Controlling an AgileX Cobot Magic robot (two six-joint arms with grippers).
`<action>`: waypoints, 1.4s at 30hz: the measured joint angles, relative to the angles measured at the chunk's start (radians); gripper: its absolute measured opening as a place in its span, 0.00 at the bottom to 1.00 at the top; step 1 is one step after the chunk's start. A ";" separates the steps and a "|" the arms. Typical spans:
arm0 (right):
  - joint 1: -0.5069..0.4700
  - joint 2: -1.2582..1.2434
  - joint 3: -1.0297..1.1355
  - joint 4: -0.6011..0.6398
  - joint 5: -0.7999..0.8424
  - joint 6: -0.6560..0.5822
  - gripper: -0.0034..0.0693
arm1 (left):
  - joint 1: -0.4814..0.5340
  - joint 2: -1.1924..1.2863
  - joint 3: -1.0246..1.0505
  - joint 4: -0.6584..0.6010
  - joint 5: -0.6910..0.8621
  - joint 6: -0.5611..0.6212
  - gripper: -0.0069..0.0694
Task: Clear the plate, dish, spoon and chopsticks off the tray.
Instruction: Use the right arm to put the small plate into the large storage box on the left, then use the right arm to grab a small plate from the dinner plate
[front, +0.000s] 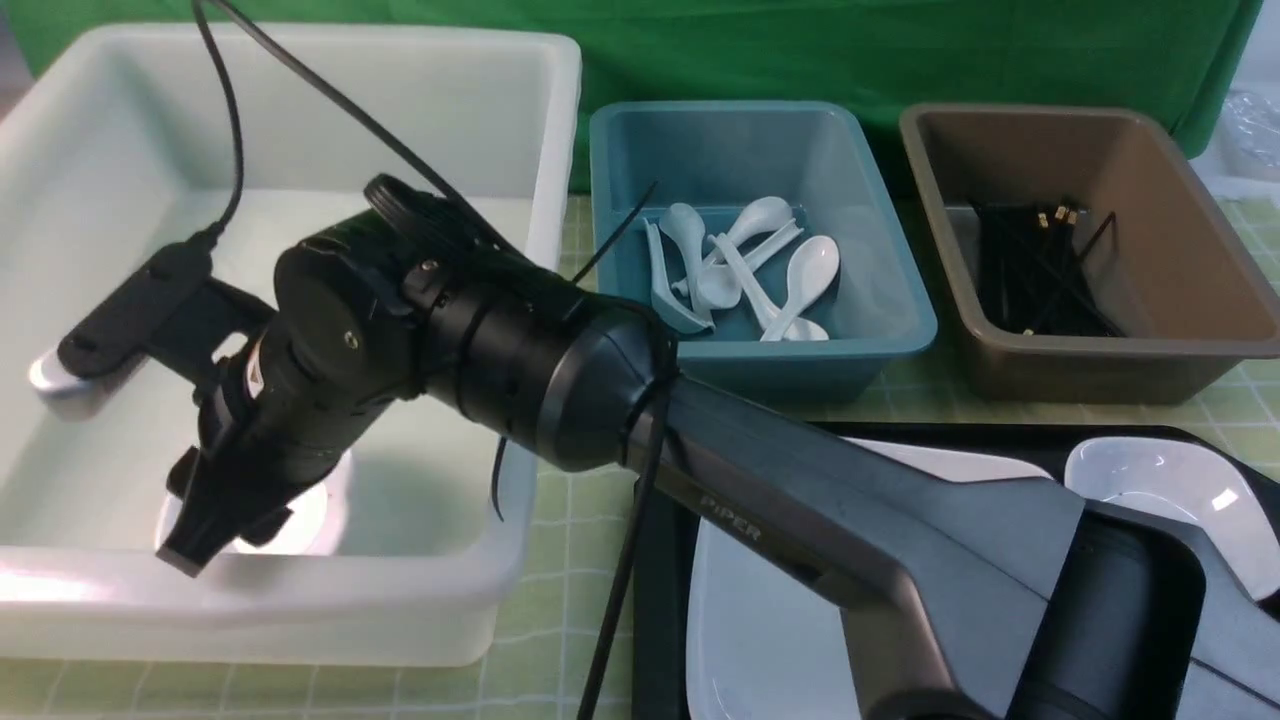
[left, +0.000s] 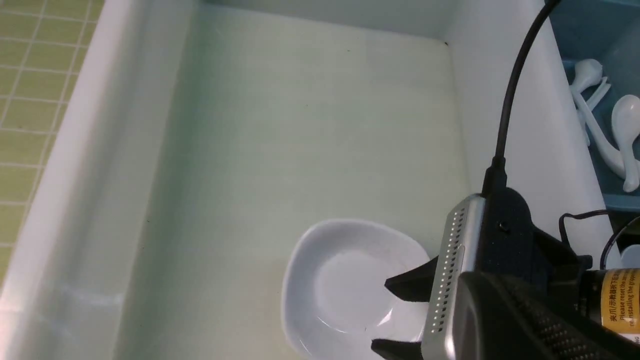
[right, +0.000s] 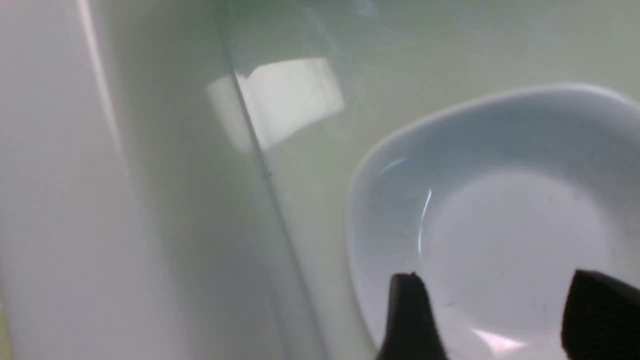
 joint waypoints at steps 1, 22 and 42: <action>-0.001 -0.011 -0.003 -0.012 0.034 0.008 0.70 | 0.000 0.000 0.000 -0.002 0.000 0.001 0.09; -0.429 -0.866 0.622 -0.377 0.283 0.154 0.08 | -0.797 0.258 0.000 -0.067 -0.100 0.030 0.09; -0.792 -1.104 1.765 -0.476 -0.382 0.112 0.79 | -1.029 0.602 0.000 -0.031 -0.314 0.007 0.09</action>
